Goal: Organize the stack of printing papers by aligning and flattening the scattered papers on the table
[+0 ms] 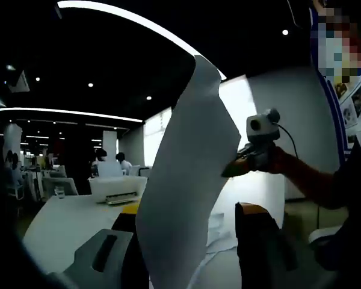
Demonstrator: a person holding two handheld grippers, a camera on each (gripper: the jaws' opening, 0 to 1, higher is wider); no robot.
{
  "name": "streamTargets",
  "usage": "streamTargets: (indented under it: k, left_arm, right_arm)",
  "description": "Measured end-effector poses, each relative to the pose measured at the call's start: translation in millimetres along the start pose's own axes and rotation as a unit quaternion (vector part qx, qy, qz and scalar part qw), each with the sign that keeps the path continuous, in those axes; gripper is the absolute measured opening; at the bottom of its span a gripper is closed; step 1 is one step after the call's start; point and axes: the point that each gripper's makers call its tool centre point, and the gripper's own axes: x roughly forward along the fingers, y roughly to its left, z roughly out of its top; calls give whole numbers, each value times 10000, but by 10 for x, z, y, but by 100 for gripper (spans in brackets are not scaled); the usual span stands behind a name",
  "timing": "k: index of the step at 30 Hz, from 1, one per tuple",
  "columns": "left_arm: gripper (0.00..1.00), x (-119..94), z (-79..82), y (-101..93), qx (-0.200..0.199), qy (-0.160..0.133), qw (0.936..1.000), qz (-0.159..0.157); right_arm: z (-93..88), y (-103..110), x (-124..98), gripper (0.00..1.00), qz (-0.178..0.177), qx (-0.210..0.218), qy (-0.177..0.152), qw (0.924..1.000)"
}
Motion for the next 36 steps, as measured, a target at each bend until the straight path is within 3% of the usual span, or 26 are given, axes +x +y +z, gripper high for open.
streamTargets:
  k: [10, 36]
  left_arm:
    - [37, 9, -8, -38, -75, 13, 9999, -126]
    - [12, 17, 64, -46, -278, -70, 9994, -192]
  right_arm:
    - [28, 24, 34, 0, 62, 11, -42, 10000]
    - [89, 34, 54, 0, -8, 61, -163, 9998]
